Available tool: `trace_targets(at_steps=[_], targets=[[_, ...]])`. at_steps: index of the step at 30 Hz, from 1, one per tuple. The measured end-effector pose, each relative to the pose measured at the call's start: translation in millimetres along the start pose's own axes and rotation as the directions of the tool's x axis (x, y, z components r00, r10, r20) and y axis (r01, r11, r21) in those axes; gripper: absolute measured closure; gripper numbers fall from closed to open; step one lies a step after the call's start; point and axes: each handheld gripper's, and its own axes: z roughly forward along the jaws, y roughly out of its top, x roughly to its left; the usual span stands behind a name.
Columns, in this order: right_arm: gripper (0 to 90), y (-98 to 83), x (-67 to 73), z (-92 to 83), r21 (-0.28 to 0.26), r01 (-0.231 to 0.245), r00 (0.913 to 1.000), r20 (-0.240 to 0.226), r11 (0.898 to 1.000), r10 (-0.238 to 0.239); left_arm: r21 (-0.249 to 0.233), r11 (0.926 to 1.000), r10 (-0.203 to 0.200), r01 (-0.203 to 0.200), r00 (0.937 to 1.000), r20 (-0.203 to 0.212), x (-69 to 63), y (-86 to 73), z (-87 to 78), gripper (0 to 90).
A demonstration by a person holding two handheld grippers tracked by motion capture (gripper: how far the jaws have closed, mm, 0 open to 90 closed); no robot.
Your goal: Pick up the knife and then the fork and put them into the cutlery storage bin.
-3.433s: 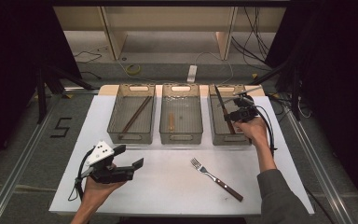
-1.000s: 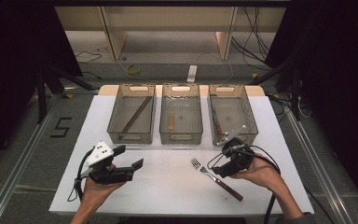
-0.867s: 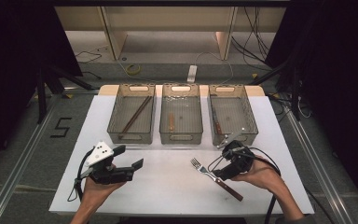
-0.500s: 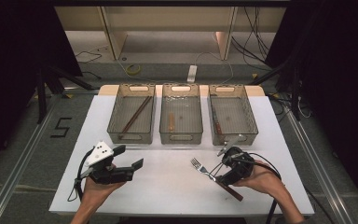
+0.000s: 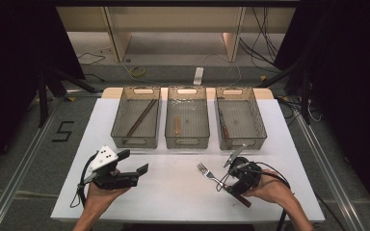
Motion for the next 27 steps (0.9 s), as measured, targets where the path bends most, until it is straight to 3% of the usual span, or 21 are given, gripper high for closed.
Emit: trace_targets(at_steps=[7,27], targets=[[49.7,-0.5,1.6,6.1,0.036,0.014,0.9999,-0.003,0.999,-0.014,0.002,1.0000,0.005,-0.005,1.0000,-0.001,-0.5,-0.1,-0.2,14.9],[64.8,-0.2,6.8,18.1,0.070,0.041,0.9991,-0.013,0.997,-0.040,0.004,1.0000,0.007,-0.007,1.0000,0.001,-1.0,-0.1,-0.1,14.8]])
